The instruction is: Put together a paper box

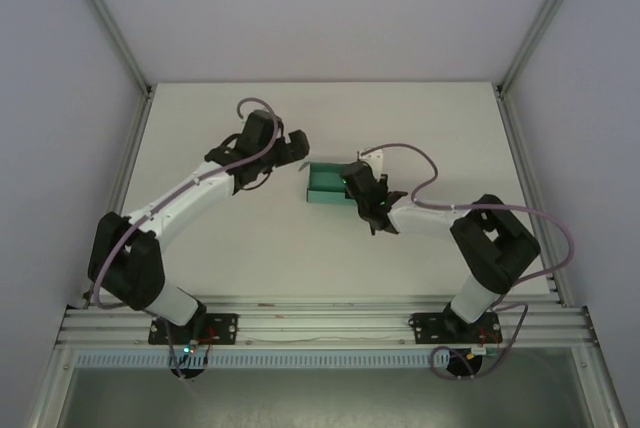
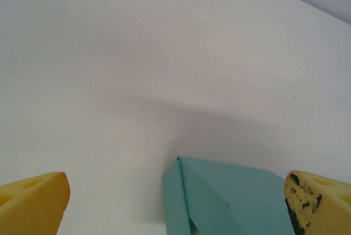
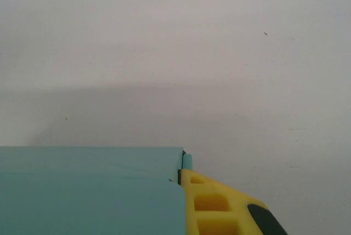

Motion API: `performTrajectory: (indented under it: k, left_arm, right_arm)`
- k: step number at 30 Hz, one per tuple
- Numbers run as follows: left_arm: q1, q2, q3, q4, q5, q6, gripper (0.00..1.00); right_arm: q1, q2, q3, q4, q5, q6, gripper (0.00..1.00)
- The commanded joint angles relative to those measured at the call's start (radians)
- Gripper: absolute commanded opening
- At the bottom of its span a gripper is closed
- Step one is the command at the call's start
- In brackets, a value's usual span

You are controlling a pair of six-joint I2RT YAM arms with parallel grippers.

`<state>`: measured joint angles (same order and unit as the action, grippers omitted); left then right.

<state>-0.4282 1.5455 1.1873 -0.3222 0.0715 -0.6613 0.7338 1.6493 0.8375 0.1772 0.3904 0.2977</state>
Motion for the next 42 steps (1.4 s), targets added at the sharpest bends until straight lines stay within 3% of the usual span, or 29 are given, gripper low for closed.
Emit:
performTrajectory:
  k: [1, 6, 11, 17, 23, 28, 32, 36, 42]
  left_arm:
    - [0.017, 0.105, 0.032, 0.034, 0.141, -0.045, 1.00]
    - [0.014, 0.204, 0.045, 0.114, 0.314, -0.069, 0.90]
    - [0.013, 0.212, -0.052, 0.195, 0.316, -0.103, 0.85]
    - [-0.005, 0.250, -0.125, 0.283, 0.358, -0.118, 0.76]
    - [-0.009, 0.293, -0.111, 0.232, 0.301, -0.074, 0.74]
    - [-0.009, 0.305, -0.135, 0.275, 0.304, -0.057, 0.72]
    - [-0.003, 0.332, -0.140, 0.304, 0.328, -0.024, 0.70]
    - [0.007, 0.356, -0.150, 0.345, 0.367, 0.017, 0.66]
    - [0.028, 0.386, -0.158, 0.405, 0.438, 0.056, 0.57]
  right_arm:
    - [0.033, 0.051, -0.009, -0.016, 0.051, -0.033, 0.08]
    - [0.047, 0.063, -0.005, -0.017, 0.056, -0.011, 0.09]
    - [0.053, 0.053, -0.010, -0.025, 0.051, -0.014, 0.15]
    - [0.055, -0.031, -0.027, -0.082, -0.004, 0.003, 0.29]
    - [0.055, -0.171, -0.082, -0.179, -0.060, 0.038, 0.58]
    - [0.055, -0.337, -0.164, -0.310, -0.075, 0.088, 0.66]
    - [0.048, -0.492, -0.219, -0.388, -0.078, 0.090, 0.83]
    - [-0.007, -0.618, -0.251, -0.383, -0.112, 0.101, 0.91]
    - [-0.198, -0.601, -0.233, -0.321, -0.383, 0.121, 0.93]
